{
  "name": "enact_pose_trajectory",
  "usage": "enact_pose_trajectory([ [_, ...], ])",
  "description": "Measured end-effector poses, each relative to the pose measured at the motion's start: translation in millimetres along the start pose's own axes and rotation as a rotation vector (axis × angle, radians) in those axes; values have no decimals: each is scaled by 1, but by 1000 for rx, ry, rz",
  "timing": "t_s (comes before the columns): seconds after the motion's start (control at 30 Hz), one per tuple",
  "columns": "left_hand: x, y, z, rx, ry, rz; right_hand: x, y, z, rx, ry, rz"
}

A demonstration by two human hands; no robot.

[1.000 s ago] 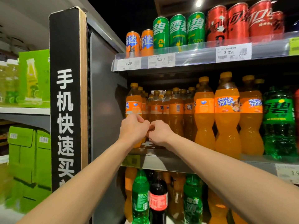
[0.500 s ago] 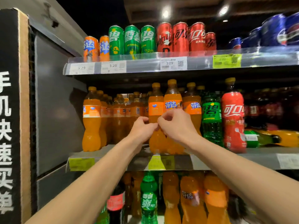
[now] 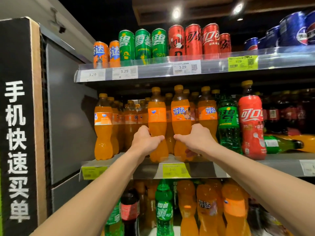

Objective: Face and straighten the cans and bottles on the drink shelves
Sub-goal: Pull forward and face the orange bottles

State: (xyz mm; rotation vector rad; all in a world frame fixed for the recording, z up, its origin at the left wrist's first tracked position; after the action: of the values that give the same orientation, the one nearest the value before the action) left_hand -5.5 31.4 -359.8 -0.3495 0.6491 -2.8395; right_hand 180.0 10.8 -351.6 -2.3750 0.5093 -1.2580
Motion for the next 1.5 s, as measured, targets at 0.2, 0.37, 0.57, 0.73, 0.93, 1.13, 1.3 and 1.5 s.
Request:
enact_pose_trajectory([
  [0.2, 50, -2, -6, -9, -181, 163, -27, -4, -26, 15, -79, -96],
  [0.37, 69, -14, -21, -55, -323, 295, -42, -10, -32, 52, -82, -111],
  [0.57, 67, -50, -38, 13, -435, 346, -52, -25, -27, 121, -122, -154],
  [0.73, 61, -79, -49, 64, -484, 319, -68, -38, -32, 145, -180, -225],
  [0.93, 54, -99, -59, 101, -549, 290, -83, -48, -32, 162, -199, -231],
  [1.13, 50, -95, -62, 132, -657, 217, -80, -45, -35, 159, -155, -254],
  [1.3, 49, -84, -51, 9, -644, 233, -79, -43, -36, 139, -107, -220],
  [1.5, 53, -89, -53, 21, -823, 244, -84, -46, -37, 138, -85, -191],
])
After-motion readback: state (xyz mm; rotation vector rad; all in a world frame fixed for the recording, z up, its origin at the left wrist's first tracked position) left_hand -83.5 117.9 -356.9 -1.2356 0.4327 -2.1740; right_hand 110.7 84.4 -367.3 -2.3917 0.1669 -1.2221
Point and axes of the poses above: each hand's wrist, its own y-axis away from the middle knuckle, its own x-axis out of the back of the hand, z = x × y, the point moved 6 cm from there along -y, towards the middle knuckle, and after that the axes turned 15 degrees about y, right-handed, at the moved point
